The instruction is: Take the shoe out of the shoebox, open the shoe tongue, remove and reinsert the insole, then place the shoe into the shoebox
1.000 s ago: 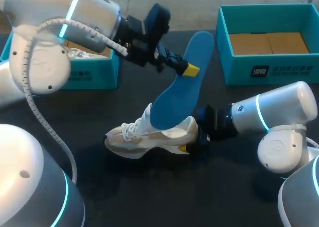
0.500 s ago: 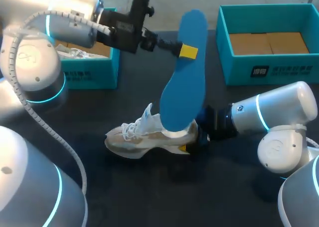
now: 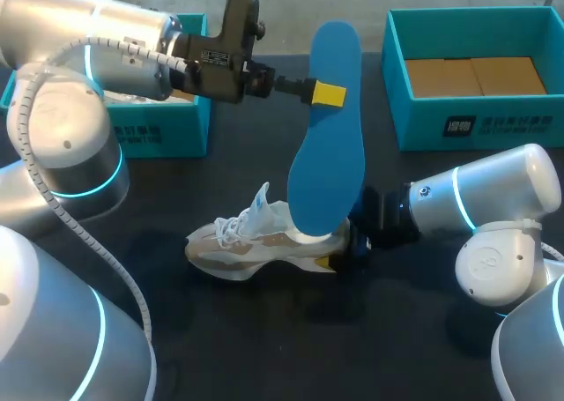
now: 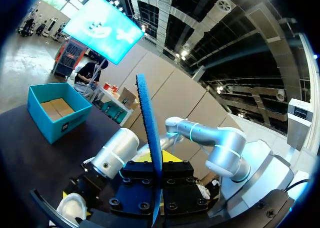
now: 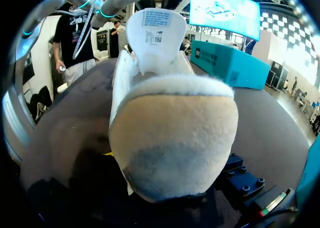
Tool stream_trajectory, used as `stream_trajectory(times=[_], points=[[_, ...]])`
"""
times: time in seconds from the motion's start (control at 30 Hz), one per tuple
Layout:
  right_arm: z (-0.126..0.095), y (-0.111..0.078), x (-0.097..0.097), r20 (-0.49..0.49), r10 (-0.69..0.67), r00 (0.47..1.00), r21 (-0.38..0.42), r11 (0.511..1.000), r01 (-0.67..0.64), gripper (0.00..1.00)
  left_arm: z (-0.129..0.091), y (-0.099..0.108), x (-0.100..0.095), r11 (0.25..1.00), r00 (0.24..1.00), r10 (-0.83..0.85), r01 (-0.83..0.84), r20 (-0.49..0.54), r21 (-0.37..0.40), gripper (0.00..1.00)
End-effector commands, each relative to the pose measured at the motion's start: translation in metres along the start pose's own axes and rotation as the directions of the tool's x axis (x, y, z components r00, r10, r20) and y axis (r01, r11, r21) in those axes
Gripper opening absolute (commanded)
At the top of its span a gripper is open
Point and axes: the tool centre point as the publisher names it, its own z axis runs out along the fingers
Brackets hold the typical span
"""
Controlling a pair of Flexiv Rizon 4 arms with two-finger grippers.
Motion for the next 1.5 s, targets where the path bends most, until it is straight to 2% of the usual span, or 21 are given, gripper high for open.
stream_trajectory(times=[0.03,0.43,0.67,0.93,1.27,1.5], points=[[0.001,0.000,0.002,0.003,0.001,1.000,0.007,1.000,-0.001,0.00,-0.003,-0.004,0.009,0.998,1.000,-0.019,0.019,-0.011,0.051,0.00],[0.001,0.000,0.002,0.003,0.001,1.000,0.007,1.000,-0.001,0.00,-0.004,-0.031,0.050,0.985,0.998,-0.068,0.067,0.005,0.160,0.00],[0.001,0.000,0.002,0.003,0.001,1.000,0.007,1.000,-0.001,0.00,0.003,-0.039,0.070,0.982,0.995,-0.095,0.094,0.004,0.164,0.00],[0.001,0.000,0.002,0.003,0.001,1.000,0.007,1.000,-0.001,0.00,0.007,-0.037,0.088,0.983,0.995,-0.101,0.101,-0.006,0.152,0.00],[0.001,0.000,0.002,0.003,0.001,1.000,0.007,1.000,-0.001,0.00,0.008,-0.031,0.103,0.979,0.996,-0.081,0.084,-0.024,0.187,0.00],[0.001,0.000,0.002,0.003,0.001,1.000,0.007,1.000,-0.001,0.00,0.008,-0.020,0.108,0.976,0.992,-0.080,0.098,-0.101,0.196,0.00]])
